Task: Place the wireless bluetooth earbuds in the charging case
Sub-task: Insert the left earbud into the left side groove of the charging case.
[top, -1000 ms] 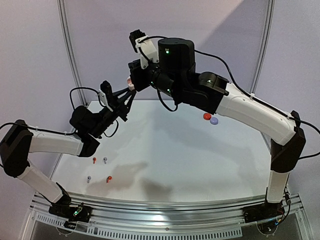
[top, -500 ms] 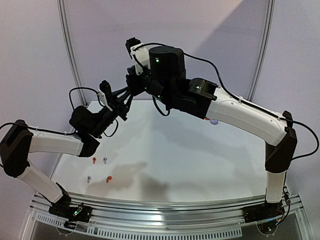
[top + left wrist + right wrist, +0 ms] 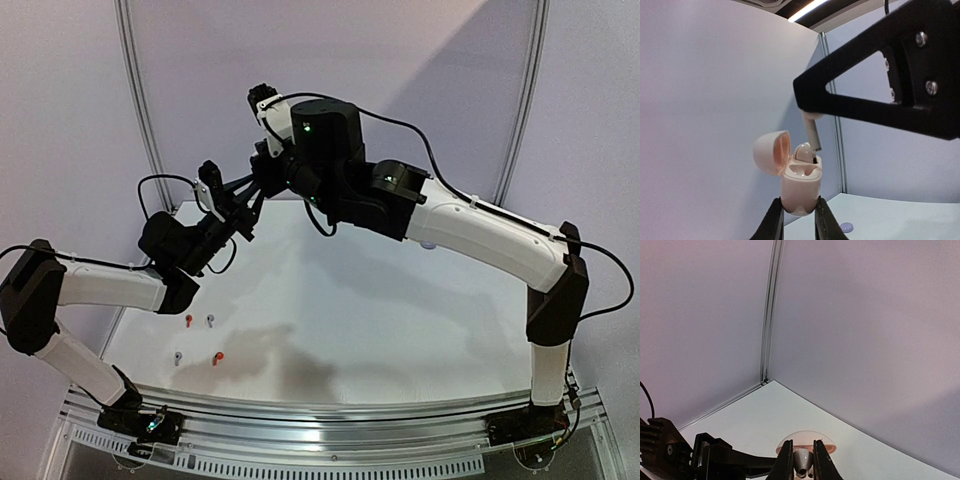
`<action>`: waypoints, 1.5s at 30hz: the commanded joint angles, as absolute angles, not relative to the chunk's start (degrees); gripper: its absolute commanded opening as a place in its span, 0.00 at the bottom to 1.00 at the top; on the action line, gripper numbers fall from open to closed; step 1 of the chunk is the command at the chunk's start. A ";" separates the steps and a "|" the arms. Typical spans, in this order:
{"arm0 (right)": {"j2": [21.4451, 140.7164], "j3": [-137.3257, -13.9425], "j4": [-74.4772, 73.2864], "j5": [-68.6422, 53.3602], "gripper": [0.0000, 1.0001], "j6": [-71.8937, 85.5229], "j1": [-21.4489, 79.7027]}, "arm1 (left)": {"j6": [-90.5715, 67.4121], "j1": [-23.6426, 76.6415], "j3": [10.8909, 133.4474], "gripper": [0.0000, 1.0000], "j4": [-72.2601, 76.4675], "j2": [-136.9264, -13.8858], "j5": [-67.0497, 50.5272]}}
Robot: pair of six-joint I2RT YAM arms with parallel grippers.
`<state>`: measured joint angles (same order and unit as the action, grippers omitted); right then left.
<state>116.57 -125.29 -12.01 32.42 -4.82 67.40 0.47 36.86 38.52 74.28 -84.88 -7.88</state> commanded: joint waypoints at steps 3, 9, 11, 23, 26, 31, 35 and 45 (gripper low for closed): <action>118.64 -126.56 -12.56 32.73 0.00 -5.62 67.58 | 0.96 37.62 39.11 0.00 75.32 -83.96 -7.57; 118.87 -126.64 -13.51 33.92 0.00 -5.95 67.58 | 0.88 37.62 38.94 0.00 75.50 -83.94 -7.47; 119.05 -126.56 -14.00 34.24 0.00 -6.18 67.54 | 0.92 37.62 38.87 0.00 75.58 -83.94 -7.24; 119.39 -126.48 -15.27 34.10 0.00 -7.33 67.53 | 0.89 37.49 38.76 0.00 75.85 -84.00 -6.92; 119.78 -126.47 -15.16 33.33 0.00 -6.97 67.56 | 0.79 37.44 38.69 0.00 75.89 -83.93 -6.94; 120.62 -126.55 -15.64 32.59 0.00 -7.27 67.55 | 0.90 37.44 38.67 0.00 75.94 -83.94 -6.93; 121.15 -126.57 -15.64 32.31 0.00 -7.30 67.59 | 0.84 37.44 38.67 0.00 76.11 -83.94 -6.78; 120.62 -126.56 -19.31 36.14 0.00 -8.88 67.52 | 0.91 37.16 38.58 0.00 76.11 -83.92 -6.39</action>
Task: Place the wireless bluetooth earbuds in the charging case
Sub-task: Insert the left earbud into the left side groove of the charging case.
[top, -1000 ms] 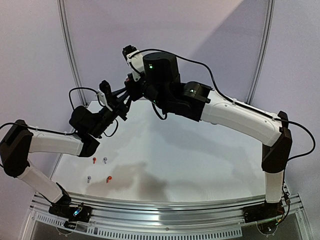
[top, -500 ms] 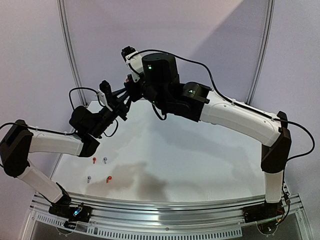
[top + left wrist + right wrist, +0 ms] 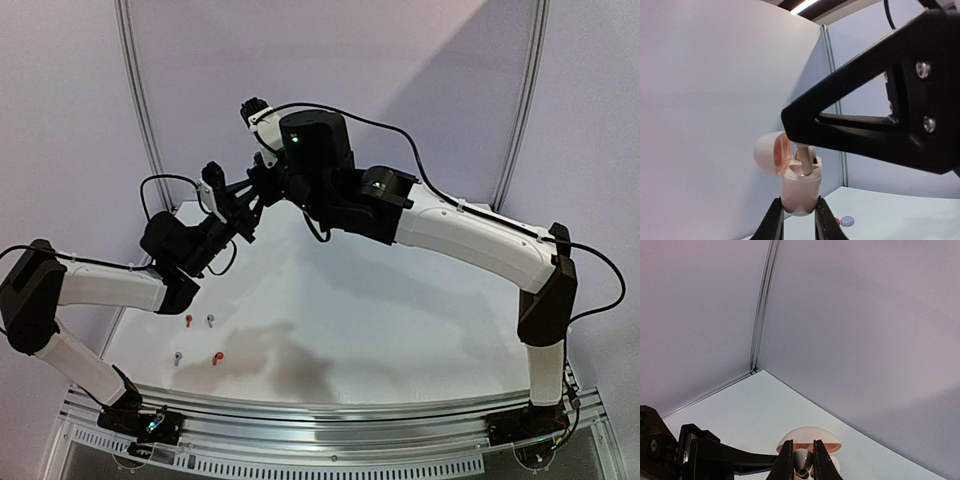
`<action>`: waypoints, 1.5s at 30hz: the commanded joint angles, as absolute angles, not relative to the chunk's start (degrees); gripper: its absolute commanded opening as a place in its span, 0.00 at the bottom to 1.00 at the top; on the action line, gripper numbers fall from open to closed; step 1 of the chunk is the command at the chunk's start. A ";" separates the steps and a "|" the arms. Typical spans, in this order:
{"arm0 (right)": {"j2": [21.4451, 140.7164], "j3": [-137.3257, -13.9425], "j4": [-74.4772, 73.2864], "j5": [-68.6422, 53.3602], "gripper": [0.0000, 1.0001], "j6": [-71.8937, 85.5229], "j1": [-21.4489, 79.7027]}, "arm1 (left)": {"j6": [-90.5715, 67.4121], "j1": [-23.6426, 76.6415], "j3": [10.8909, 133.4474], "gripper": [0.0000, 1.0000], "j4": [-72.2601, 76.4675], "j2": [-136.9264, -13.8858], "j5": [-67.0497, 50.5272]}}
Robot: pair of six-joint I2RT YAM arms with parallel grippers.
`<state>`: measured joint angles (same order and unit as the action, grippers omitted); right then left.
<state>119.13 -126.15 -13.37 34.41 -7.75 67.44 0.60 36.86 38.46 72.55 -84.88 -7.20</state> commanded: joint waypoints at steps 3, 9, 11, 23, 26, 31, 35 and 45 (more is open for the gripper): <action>120.42 -126.58 -20.02 36.34 0.00 -9.94 67.56 | 0.90 37.09 38.50 0.00 76.11 -83.87 -6.41; 120.78 -127.34 -19.78 35.44 0.00 -10.96 67.57 | 1.08 37.09 38.41 0.00 76.11 -83.76 -6.48; 121.06 -127.61 -19.66 35.23 0.00 -11.22 67.52 | 1.18 37.09 38.40 0.00 76.11 -83.76 -6.48; 122.82 -128.32 -19.55 35.72 0.08 -10.63 67.50 | 1.48 37.09 38.23 0.00 76.44 -83.70 -6.92; 122.87 -128.37 -19.88 35.94 0.08 -10.63 67.55 | 1.51 37.09 38.23 0.00 76.55 -83.67 -6.85; 123.02 -128.32 -20.27 35.45 0.12 -10.56 67.58 | 1.55 37.09 38.14 0.00 76.73 -83.67 -6.76; 123.22 -128.33 -20.00 35.21 0.13 -10.47 67.51 | 1.49 37.09 38.14 0.00 76.73 -83.58 -6.75; 123.40 -128.33 -20.15 35.68 0.14 -10.58 67.51 | 1.55 37.00 38.14 0.00 76.82 -83.50 -6.66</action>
<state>120.62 -127.98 -15.84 35.44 -10.72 67.44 0.95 36.86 37.85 71.85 -84.88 -7.05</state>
